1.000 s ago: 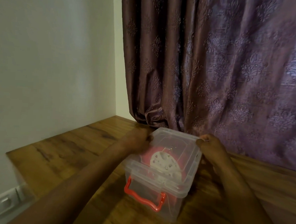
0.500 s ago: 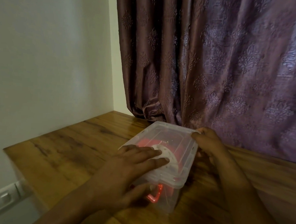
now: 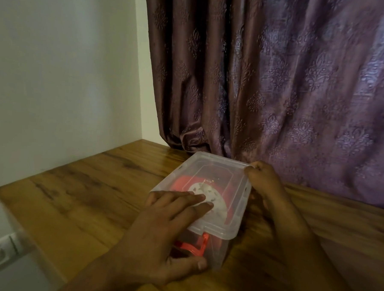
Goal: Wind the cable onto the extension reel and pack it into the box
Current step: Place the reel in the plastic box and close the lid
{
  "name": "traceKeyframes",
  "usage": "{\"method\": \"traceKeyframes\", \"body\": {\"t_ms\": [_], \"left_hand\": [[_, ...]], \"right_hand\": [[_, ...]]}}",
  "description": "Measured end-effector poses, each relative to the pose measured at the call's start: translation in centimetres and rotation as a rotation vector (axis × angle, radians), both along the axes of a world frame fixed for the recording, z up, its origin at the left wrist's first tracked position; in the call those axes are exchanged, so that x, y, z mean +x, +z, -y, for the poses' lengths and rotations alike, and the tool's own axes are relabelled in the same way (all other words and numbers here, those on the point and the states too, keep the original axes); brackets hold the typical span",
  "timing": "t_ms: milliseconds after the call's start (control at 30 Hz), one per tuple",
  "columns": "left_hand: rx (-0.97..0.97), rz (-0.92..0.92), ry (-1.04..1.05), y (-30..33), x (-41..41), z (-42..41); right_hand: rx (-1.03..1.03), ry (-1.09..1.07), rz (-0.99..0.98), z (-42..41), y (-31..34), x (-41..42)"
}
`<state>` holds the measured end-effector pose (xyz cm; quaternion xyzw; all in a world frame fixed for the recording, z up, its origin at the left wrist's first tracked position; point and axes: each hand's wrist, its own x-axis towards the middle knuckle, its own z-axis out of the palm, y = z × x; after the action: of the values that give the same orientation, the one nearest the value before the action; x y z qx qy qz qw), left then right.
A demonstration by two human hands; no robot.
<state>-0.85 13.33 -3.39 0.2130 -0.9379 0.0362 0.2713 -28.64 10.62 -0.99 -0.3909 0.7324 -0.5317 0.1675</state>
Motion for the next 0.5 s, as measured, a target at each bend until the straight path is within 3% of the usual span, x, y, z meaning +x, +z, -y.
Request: {"method": "traceKeyframes", "body": {"t_ms": [133, 233, 333, 500], "left_hand": [[-0.053, 0.095, 0.027, 0.5, 0.1, 0.0], [-0.093, 0.114, 0.058, 0.2, -0.1, 0.3], [-0.089, 0.107, 0.058, -0.3, -0.1, 0.7], [-0.098, 0.063, 0.034, -0.4, -0.3, 1.1]], "right_hand": [[0.142, 0.002, -0.349, 0.1, 0.8, -0.4], [0.125, 0.163, -0.597, 0.2, 1.7, -0.2], [0.180, 0.325, -0.671, 0.6, 2.0, -0.1], [0.422, 0.334, -0.797, 2.8, 3.0, 0.2]]}}
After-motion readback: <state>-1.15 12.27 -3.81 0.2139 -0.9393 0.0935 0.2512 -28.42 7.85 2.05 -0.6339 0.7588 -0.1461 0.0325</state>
